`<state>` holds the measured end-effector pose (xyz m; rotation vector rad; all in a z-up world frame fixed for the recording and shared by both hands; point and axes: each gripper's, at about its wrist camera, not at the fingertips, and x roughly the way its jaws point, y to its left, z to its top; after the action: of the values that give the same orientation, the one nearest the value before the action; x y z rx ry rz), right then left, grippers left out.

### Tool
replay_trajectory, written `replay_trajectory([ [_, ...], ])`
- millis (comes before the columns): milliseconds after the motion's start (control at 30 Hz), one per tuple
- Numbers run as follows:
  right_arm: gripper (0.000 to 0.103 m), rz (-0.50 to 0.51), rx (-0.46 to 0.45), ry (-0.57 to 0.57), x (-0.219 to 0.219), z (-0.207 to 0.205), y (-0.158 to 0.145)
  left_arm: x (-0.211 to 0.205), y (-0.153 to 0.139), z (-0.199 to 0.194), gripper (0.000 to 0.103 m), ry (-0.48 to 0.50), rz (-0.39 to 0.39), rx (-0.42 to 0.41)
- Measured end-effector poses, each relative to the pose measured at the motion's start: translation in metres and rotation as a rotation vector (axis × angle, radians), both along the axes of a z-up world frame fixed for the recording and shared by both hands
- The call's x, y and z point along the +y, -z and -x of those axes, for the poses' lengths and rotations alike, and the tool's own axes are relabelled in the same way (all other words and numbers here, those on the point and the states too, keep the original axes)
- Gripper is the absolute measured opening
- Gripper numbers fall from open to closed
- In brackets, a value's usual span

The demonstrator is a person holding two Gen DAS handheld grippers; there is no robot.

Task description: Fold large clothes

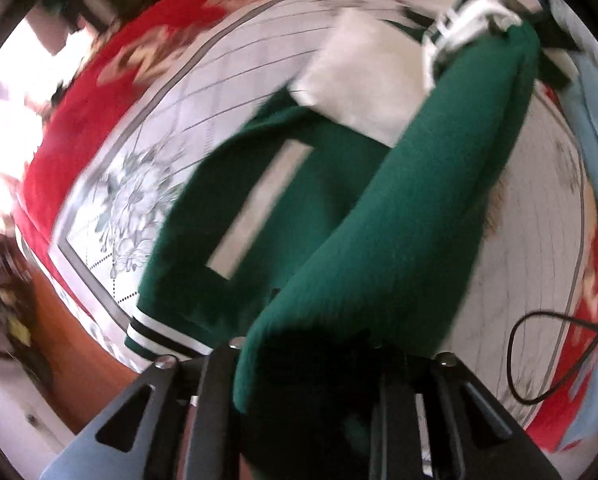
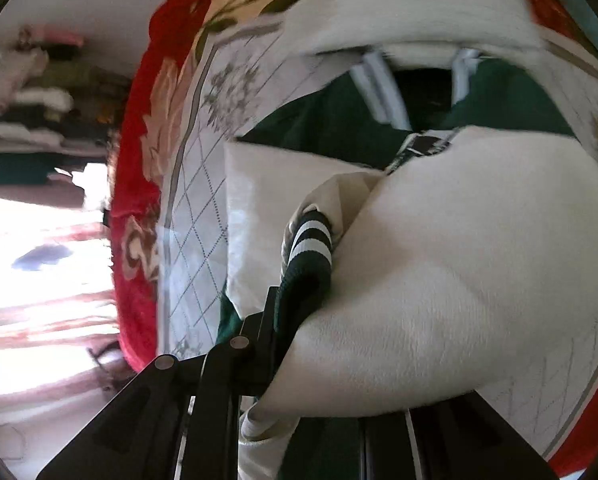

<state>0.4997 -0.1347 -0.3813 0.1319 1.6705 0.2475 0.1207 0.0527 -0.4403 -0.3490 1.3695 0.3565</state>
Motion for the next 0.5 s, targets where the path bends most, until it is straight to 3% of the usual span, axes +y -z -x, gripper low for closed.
replay_trajectory([
  [167,0.019,0.131,0.033,-0.05,0.082,-0.011,0.055,0.082,0.04,0.001,0.034,-0.11,0.1,0.026],
  [233,0.023,0.178,0.076,-0.042,0.107,-0.018,0.085,0.104,0.054,0.005,0.049,-0.146,0.133,0.034],
  [333,0.035,0.197,0.136,-0.037,0.125,-0.023,0.113,0.129,0.072,0.017,0.061,-0.208,0.146,0.062],
  [367,0.041,0.193,0.156,-0.042,0.13,-0.025,0.121,0.136,0.077,0.022,0.064,-0.226,0.142,0.072],
  [400,0.044,0.158,0.18,-0.04,0.132,-0.027,0.124,0.142,0.081,0.026,0.076,-0.241,0.149,0.078],
  [433,0.049,0.115,0.194,-0.044,0.134,-0.028,0.124,0.147,0.084,0.031,0.082,-0.256,0.163,0.079],
  [500,0.057,-0.03,0.215,-0.061,0.133,-0.032,0.117,0.152,0.085,0.037,0.084,-0.278,0.186,0.077],
])
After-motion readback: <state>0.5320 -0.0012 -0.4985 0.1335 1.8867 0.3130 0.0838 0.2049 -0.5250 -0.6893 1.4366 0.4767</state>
